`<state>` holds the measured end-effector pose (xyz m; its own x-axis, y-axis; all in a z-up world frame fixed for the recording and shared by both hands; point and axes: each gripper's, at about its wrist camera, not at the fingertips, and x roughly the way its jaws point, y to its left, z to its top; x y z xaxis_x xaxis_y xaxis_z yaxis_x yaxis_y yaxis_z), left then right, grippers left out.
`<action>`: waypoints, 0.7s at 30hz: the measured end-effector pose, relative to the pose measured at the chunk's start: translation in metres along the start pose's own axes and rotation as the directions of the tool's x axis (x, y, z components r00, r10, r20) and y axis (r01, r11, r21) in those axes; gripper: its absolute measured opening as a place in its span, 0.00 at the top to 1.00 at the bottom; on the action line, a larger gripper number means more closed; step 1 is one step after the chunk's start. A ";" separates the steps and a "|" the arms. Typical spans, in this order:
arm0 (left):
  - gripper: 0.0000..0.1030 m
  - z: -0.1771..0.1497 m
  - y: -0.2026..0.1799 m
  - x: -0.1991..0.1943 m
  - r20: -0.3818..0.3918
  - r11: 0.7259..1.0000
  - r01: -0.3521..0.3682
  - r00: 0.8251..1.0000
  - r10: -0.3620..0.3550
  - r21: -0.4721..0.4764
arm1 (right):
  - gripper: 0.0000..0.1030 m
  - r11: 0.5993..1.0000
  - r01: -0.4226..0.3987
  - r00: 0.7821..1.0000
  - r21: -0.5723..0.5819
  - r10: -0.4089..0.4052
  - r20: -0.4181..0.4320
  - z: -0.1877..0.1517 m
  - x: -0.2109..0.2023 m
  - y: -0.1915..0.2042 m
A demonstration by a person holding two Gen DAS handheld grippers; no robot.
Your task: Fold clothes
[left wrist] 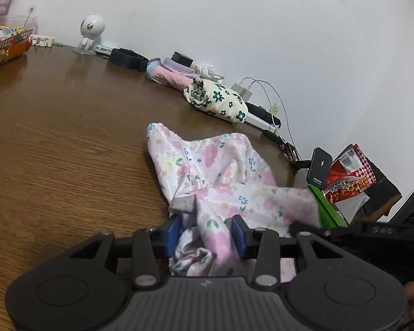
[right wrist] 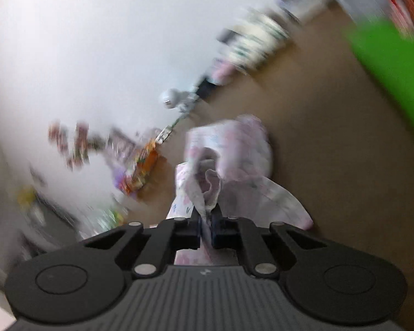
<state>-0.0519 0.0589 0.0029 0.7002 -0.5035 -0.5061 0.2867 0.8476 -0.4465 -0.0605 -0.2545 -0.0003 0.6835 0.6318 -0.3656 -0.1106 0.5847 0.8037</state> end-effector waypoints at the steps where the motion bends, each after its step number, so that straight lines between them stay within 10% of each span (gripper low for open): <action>1: 0.62 0.000 0.000 0.000 0.000 1.000 -0.001 1.000 0.001 0.003 | 0.90 0.999 0.023 1.000 -0.044 -0.023 0.002 -0.001 0.000 0.004; 3: 0.62 0.000 -0.001 0.000 -0.002 1.000 -0.003 1.000 0.003 0.013 | 0.71 0.976 0.087 0.996 -0.200 -0.082 0.037 -0.006 -0.003 0.021; 6: 0.62 0.001 0.000 -0.001 -0.007 1.000 -0.002 1.000 0.002 0.013 | 0.20 0.832 0.219 0.973 -0.509 -0.152 0.171 -0.020 -0.013 0.057; 7: 0.62 0.001 -0.001 0.000 -0.007 1.000 -0.003 1.000 0.003 0.013 | 0.18 0.787 0.248 0.968 -0.565 -0.178 0.177 -0.021 -0.012 0.061; 14: 0.62 -0.001 -0.003 0.000 -0.009 1.000 -0.013 1.000 0.013 0.020 | 0.26 0.824 0.242 0.967 -0.512 -0.250 0.054 -0.011 0.015 0.037; 21: 0.62 -0.001 -0.007 0.002 -0.014 1.000 -0.012 1.000 0.013 0.024 | 0.83 0.857 0.166 0.984 -0.487 -0.174 0.029 -0.010 0.014 0.042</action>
<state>-0.0533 0.0521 0.0039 0.6948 -0.4949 -0.5218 0.2939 0.8576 -0.4221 -0.0627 -0.2159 0.0237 0.7132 0.5050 -0.4861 -0.3326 0.8543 0.3995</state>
